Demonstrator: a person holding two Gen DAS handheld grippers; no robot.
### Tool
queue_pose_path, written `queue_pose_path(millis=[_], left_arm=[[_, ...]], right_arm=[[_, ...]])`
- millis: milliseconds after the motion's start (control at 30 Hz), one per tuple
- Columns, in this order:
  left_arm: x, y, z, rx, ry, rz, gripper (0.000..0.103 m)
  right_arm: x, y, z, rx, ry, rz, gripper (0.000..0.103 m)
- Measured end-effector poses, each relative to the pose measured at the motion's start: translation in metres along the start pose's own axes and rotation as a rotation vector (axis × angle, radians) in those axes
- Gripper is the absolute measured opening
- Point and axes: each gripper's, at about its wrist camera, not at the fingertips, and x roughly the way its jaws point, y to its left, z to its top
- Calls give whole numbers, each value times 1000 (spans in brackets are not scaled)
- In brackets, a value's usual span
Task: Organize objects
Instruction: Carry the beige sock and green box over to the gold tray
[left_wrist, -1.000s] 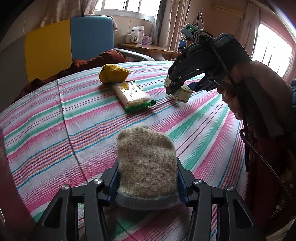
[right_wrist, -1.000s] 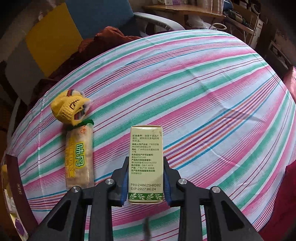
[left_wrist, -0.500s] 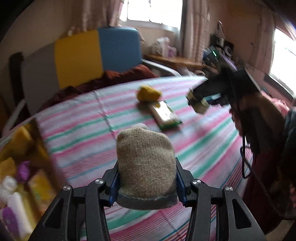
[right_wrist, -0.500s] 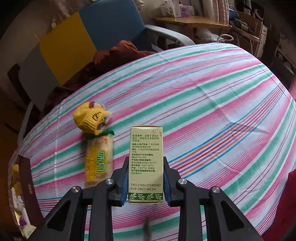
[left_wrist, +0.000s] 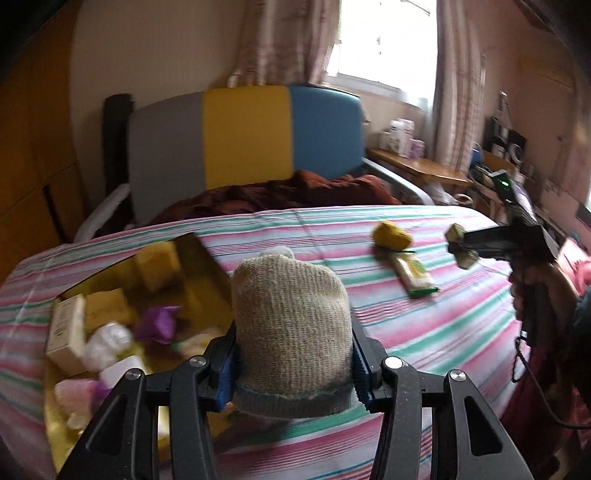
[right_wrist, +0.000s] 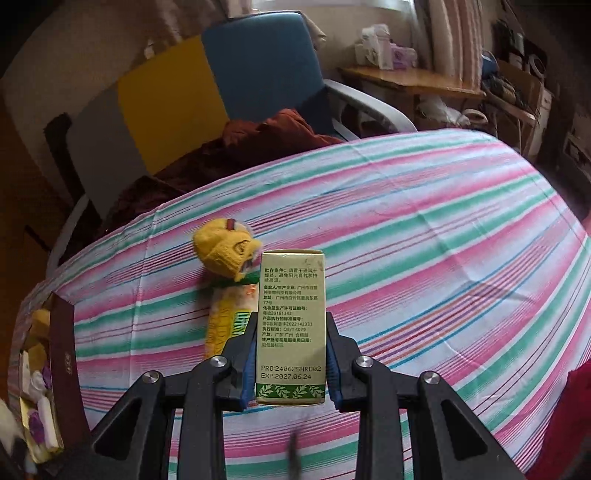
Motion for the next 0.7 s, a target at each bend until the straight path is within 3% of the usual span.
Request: queue_pose_path(millis=[233, 467, 700], left_arm=[[-9, 50, -11, -95, 11, 79, 51], [-15, 76, -24, -165, 15, 114, 51], [-21, 102, -36, -250, 27, 103, 51]], right_arm=[[-13, 44, -8, -94, 17, 61, 30], [-45, 127, -28, -240, 10, 231, 30], [-60, 200, -73, -326, 60, 431, 30]])
